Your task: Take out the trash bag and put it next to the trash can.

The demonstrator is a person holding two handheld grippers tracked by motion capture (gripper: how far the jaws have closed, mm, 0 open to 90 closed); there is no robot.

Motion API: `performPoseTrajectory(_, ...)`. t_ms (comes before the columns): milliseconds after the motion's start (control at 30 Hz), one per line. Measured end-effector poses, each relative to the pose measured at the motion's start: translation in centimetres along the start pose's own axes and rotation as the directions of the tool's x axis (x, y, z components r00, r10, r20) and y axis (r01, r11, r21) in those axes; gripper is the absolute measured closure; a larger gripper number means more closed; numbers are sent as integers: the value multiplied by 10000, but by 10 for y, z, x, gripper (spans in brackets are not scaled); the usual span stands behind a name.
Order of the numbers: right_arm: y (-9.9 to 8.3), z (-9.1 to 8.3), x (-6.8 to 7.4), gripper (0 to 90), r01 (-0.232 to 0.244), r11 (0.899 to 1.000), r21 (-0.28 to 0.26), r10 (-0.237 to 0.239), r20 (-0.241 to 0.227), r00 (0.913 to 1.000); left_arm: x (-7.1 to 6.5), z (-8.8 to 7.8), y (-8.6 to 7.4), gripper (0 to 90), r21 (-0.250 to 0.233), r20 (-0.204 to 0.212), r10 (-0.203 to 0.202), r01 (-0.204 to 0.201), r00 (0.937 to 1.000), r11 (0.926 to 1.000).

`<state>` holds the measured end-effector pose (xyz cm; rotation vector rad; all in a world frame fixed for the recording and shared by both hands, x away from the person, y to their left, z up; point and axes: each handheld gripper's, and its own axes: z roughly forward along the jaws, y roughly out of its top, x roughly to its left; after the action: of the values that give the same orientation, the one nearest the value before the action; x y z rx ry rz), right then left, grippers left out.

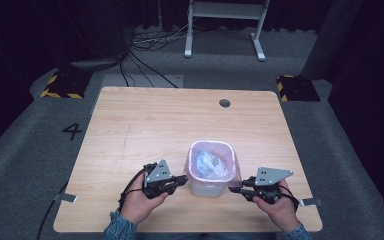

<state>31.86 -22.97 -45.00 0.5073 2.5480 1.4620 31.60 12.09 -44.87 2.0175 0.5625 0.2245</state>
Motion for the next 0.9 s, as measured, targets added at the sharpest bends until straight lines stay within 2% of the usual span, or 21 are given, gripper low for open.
performPoseTrajectory(133, 6, -9, 6, 816, 346, 9993, 104, -348, 191, 9992, -4, -9, 7, 885, -91, -11, 192, -192, 9998, 9998)
performPoseTrajectory(233, 10, -17, 10, 802, 404, 9992, -6, -403, 308, 9987, -8, -14, 11, 888, -191, 28, 375, -374, 9993, 9991)
performPoseTrajectory(367, 13, -24, 13, 727, 340, 9993, -181, -331, 489, 9983, -13, -20, 17, 887, -372, -14, 609, -609, 9981, 9975)
performPoseTrajectory(567, 19, -33, 18, 686, 520, 9978, -416, -490, 701, 9963, -17, -36, 26, 876, -723, -155, 726, -735, 9972, 9947)
performPoseTrajectory(667, 22, -36, 19, 688, 602, 9969, -501, -561, 797, 9952, -19, -40, 29, 869, -825, -138, 774, -783, 9969, 9935)
performPoseTrajectory(733, 24, -38, 21, 739, 727, 9958, -548, -681, 813, 9944, -21, -43, 32, 868, -881, -155, 878, -888, 9960, 9921)
performPoseTrajectory(900, 29, -43, 22, 806, 821, 9936, -777, -782, 529, 9955, -23, -47, 42, 857, -1291, 45, 948, -934, 9955, 9872)
